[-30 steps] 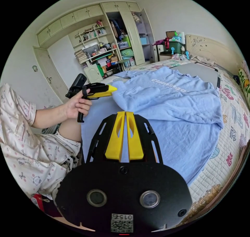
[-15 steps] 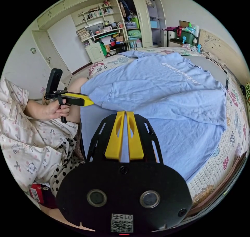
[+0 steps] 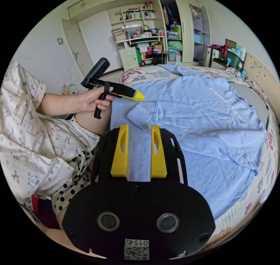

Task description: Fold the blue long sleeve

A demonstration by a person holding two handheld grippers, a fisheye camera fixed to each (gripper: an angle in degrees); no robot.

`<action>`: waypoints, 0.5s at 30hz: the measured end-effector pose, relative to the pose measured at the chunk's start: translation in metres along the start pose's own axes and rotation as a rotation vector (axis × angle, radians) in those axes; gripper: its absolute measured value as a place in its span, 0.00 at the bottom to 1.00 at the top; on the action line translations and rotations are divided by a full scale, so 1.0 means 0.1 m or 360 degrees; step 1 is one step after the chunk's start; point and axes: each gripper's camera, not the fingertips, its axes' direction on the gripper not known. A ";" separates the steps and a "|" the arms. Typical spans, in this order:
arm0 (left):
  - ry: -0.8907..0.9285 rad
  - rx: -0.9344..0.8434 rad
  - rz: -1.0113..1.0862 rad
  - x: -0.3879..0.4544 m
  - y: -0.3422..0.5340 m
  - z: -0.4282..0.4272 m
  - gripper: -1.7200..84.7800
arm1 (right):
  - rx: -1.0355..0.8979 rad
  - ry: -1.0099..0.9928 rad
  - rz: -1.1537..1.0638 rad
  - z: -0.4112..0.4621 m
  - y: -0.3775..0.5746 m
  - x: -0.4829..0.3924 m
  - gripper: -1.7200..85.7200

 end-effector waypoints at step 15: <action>-0.0028 -0.0040 0.0079 0.11 -0.11 0.13 0.03 | -0.0189 0.0185 0.0022 -0.38 -0.88 0.08 0.07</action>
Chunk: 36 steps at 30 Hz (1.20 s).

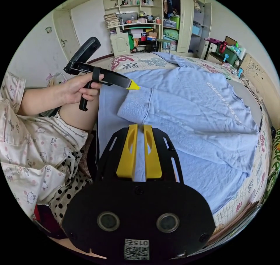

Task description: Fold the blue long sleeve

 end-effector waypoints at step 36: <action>-0.0113 0.0199 0.0237 -0.11 -1.01 0.81 0.10 | 0.1313 -0.0487 0.2338 -4.06 -0.01 4.41 0.03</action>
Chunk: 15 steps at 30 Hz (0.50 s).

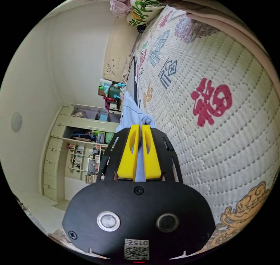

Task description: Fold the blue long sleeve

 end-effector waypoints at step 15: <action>0.0365 -0.0529 0.0087 0.87 -2.62 4.44 0.14 | 0.0026 -0.0038 0.0090 -0.55 -0.38 -0.98 0.02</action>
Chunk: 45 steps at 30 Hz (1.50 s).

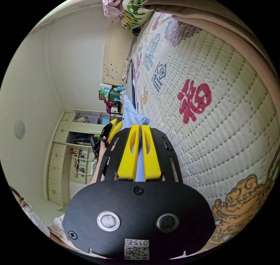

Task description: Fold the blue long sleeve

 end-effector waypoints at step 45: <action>-0.0283 -0.0395 0.0702 1.27 2.45 -2.49 0.14 | 0.0093 0.0263 -0.0137 -0.33 0.45 -0.90 0.02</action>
